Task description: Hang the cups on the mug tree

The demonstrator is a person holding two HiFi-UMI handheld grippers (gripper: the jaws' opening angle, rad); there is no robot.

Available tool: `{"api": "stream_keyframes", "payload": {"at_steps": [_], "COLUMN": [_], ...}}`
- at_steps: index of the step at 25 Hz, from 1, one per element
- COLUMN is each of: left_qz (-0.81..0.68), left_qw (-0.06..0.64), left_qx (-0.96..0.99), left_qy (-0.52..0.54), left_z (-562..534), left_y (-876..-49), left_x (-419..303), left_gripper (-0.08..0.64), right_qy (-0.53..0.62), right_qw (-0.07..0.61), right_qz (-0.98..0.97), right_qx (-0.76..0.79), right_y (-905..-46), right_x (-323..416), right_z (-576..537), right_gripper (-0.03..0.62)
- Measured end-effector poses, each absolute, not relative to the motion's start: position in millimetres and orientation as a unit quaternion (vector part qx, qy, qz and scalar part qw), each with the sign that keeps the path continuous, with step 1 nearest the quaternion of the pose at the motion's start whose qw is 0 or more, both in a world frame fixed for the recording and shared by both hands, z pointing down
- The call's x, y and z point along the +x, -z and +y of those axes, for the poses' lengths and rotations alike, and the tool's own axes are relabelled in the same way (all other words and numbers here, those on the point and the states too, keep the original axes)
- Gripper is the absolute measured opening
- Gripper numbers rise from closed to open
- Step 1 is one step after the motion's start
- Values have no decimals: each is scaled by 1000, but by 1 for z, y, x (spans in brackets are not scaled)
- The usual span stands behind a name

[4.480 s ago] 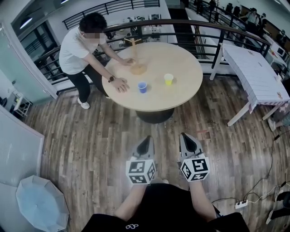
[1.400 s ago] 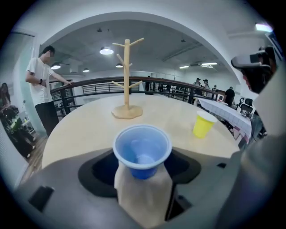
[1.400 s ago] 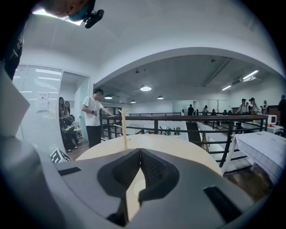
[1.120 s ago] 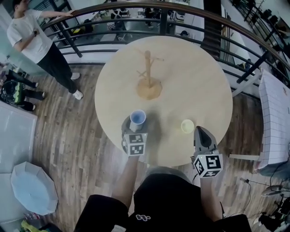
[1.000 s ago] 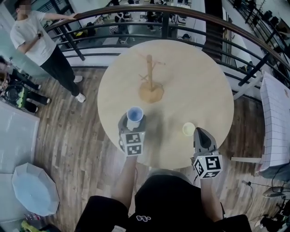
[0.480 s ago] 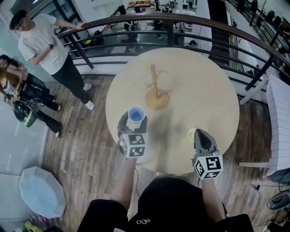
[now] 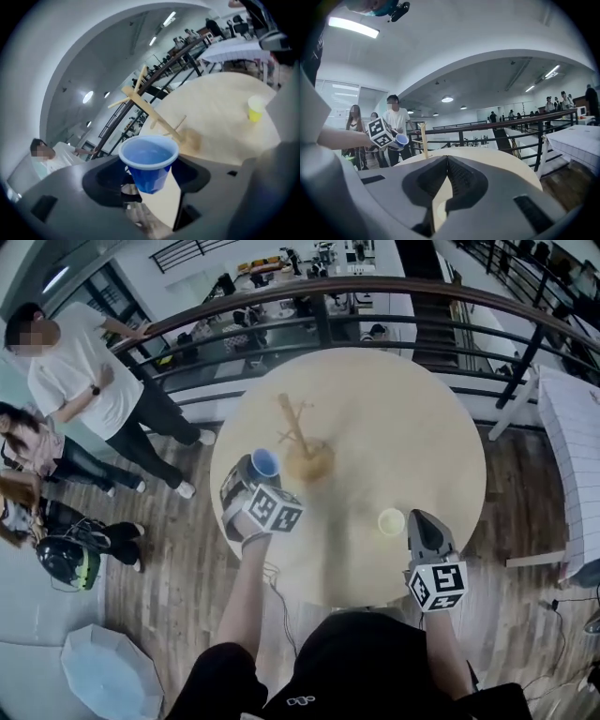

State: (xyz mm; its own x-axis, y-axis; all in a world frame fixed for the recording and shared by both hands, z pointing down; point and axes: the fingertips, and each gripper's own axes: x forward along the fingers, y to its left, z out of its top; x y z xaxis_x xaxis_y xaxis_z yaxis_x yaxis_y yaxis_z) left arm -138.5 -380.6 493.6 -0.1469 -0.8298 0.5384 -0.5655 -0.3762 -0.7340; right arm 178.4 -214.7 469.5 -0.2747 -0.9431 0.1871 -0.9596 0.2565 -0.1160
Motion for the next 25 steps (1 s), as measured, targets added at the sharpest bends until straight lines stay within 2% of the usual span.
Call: {"api": "stream_keyframes", "payload": {"at_steps": [5, 13, 25], "left_qz": [489, 407, 352], "left_qw": [208, 286, 298], "left_qx": [-546, -467, -491], "left_qy": [647, 731, 739], "left_z": [-404, -430, -454], "left_y": [-499, -509, -535], "left_x": [-130, -107, -67], "left_gripper": [310, 310, 310], "right_qy": [-113, -124, -134], "right_qw": [36, 35, 40], "right_qz": [-775, -759, -750], "right_qx": [621, 638, 647], "right_y": [-475, -480, -489], "right_x": [200, 213, 226], "right_z": [-209, -199, -192], "right_gripper": [9, 9, 9]}}
